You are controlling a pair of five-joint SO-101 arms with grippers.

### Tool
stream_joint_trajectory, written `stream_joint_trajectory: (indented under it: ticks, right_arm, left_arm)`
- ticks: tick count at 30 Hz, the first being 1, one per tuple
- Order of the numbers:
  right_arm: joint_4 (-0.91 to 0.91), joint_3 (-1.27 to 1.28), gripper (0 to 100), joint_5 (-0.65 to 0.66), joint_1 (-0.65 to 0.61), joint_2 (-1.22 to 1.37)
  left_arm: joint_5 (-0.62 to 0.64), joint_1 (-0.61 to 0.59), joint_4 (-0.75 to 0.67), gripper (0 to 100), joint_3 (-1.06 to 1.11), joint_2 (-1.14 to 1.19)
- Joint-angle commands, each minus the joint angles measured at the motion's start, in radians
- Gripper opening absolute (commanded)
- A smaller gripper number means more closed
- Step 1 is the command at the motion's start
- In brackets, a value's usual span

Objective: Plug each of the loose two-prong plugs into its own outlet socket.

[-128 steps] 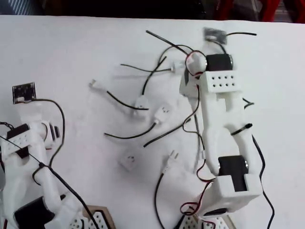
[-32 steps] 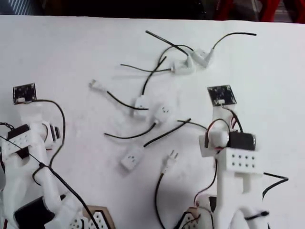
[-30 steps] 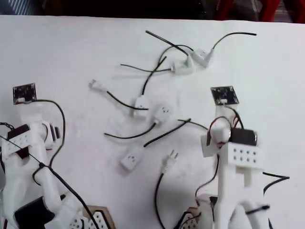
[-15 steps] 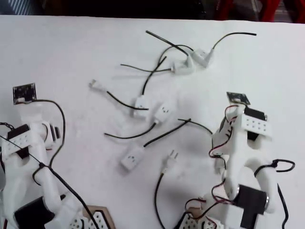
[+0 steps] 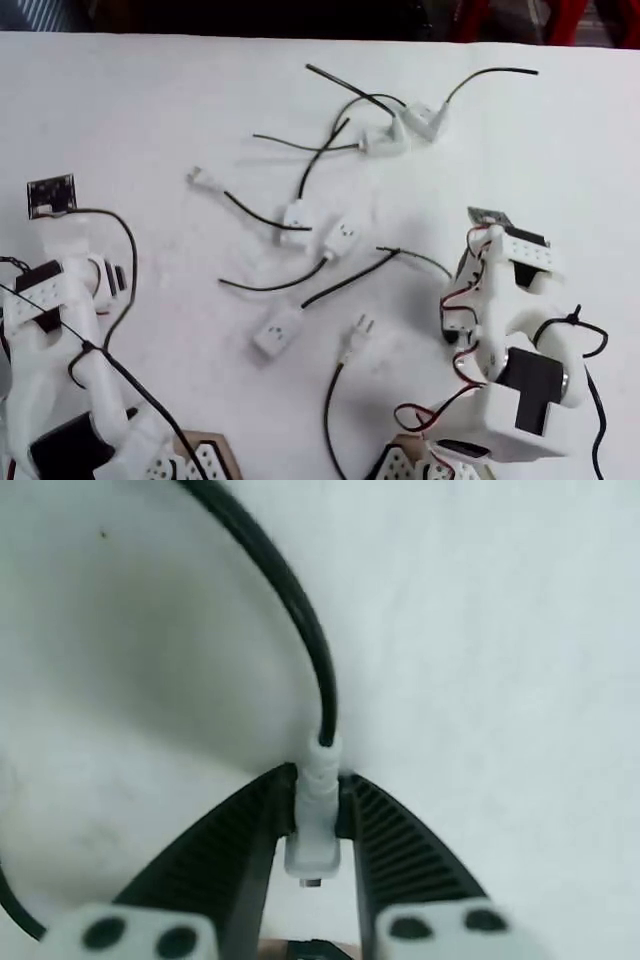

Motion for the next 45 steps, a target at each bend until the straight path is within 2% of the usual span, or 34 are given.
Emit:
stream_joint_trajectory:
  ticks: [1,10,13,17,22,27,32,37,45]
  right_arm:
    - [-0.01,-0.028,1.6,0.006,0.001,-0.004]
    - [-0.013,-0.078,1.7,0.008,-0.002,-0.209]
    - [-0.09,-0.08,1.7,0.008,-0.013,-0.271]
    - [-0.196,-0.068,1.7,0.008,-0.038,-0.225]
    - [-0.245,-0.075,1.8,0.008,-0.067,-0.061]
    - [-0.174,-0.161,2.2,0.008,-0.065,0.081]
    - [-0.079,-0.227,2.6,0.003,-0.065,0.113]
    - [-0.047,-0.233,12.2,0.005,-0.067,0.113]
    - [-0.051,-0.235,1.8,0.005,-0.065,0.113]
  left_arm:
    - [0.008,-0.004,-0.017,18,-0.005,-0.028]
    - [0.008,-0.004,-0.017,18,-0.005,-0.028]
    - [0.008,-0.004,-0.017,18,-0.005,-0.028]
    - [0.008,-0.004,-0.017,18,-0.005,-0.028]
    - [0.008,-0.004,-0.017,18,-0.005,-0.028]
    - [0.008,-0.004,-0.017,18,-0.005,-0.028]
    - [0.008,-0.004,-0.017,18,-0.005,-0.028]
    - [0.008,-0.004,-0.017,18,-0.005,-0.028]
    - [0.008,-0.004,-0.017,18,-0.005,-0.028]
